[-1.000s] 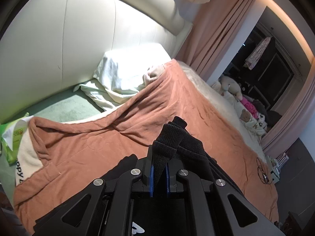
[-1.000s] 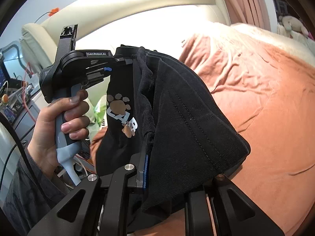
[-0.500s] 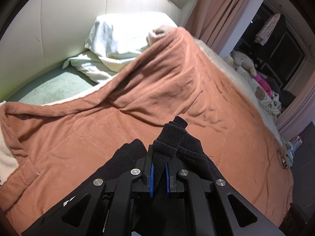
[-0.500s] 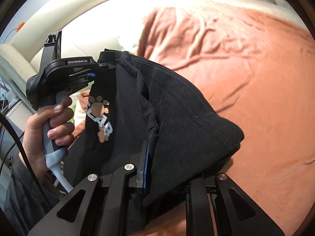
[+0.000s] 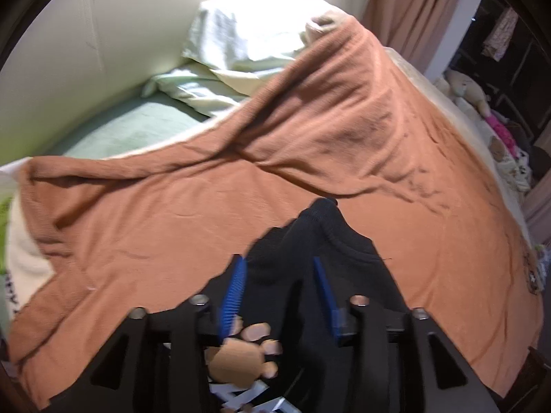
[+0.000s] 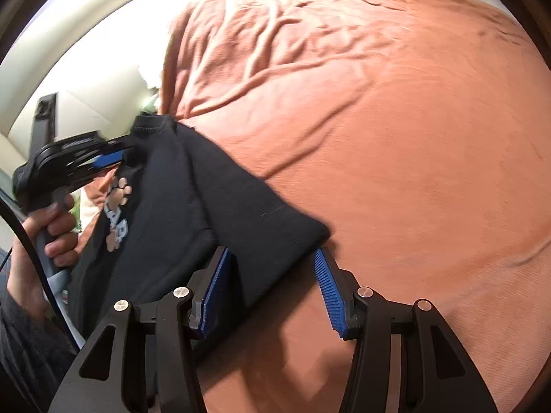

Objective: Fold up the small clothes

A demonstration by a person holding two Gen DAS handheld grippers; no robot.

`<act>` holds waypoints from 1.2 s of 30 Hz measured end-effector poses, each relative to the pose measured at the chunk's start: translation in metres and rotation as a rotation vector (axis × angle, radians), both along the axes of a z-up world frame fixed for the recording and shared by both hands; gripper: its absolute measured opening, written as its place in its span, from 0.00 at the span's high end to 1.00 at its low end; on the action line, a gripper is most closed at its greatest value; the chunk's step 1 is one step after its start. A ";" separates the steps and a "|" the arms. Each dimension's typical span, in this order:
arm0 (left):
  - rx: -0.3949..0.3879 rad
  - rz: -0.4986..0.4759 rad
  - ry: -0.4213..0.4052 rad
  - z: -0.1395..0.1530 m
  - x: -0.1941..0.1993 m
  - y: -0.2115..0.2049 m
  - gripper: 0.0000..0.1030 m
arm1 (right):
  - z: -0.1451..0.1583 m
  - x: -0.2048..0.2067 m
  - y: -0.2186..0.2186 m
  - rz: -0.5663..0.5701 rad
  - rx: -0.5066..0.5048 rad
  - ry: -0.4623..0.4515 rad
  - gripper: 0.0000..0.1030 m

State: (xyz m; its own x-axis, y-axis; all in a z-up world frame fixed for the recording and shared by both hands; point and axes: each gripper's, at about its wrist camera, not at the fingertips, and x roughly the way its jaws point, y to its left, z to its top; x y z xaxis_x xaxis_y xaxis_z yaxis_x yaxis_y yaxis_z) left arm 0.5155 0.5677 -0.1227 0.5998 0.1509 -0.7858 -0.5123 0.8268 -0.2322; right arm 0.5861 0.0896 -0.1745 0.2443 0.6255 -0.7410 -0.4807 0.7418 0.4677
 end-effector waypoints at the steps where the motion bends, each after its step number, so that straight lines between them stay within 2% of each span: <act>1: 0.012 0.011 -0.005 0.003 -0.003 0.003 0.43 | 0.004 0.004 -0.005 -0.003 -0.001 0.000 0.53; 7: 0.022 0.033 -0.019 0.024 -0.038 0.002 0.43 | 0.033 -0.014 -0.019 0.018 -0.004 -0.021 0.53; 9: 0.029 0.028 -0.020 0.030 -0.051 -0.004 0.42 | 0.040 -0.009 -0.029 0.027 -0.004 -0.038 0.53; 11: 0.025 0.027 -0.033 0.037 -0.066 -0.013 0.37 | 0.051 -0.015 -0.041 0.031 0.017 -0.058 0.52; 13: 0.034 0.023 -0.045 0.045 -0.079 -0.022 0.27 | 0.065 -0.026 -0.058 0.024 0.015 -0.081 0.47; 15: 0.045 0.012 -0.049 0.053 -0.092 -0.034 0.22 | 0.075 -0.035 -0.073 0.016 0.009 -0.112 0.39; 17: 0.044 -0.003 -0.065 0.062 -0.108 -0.049 0.17 | 0.088 -0.046 -0.085 0.015 0.007 -0.141 0.35; 19: 0.044 -0.015 -0.078 0.070 -0.119 -0.061 0.07 | 0.098 -0.056 -0.094 0.017 0.004 -0.165 0.27; 21: 0.064 -0.026 -0.074 0.077 -0.129 -0.075 0.04 | 0.112 -0.070 -0.107 0.016 0.010 -0.195 0.16; 26: 0.106 -0.054 -0.102 0.102 -0.156 -0.112 0.00 | 0.144 -0.108 -0.137 0.022 0.007 -0.294 0.00; 31: 0.150 -0.097 -0.112 0.123 -0.179 -0.150 0.00 | 0.167 -0.140 -0.167 0.001 0.002 -0.364 0.00; 36: 0.178 -0.128 -0.157 0.144 -0.205 -0.186 0.00 | 0.185 -0.169 -0.195 -0.036 -0.001 -0.435 0.00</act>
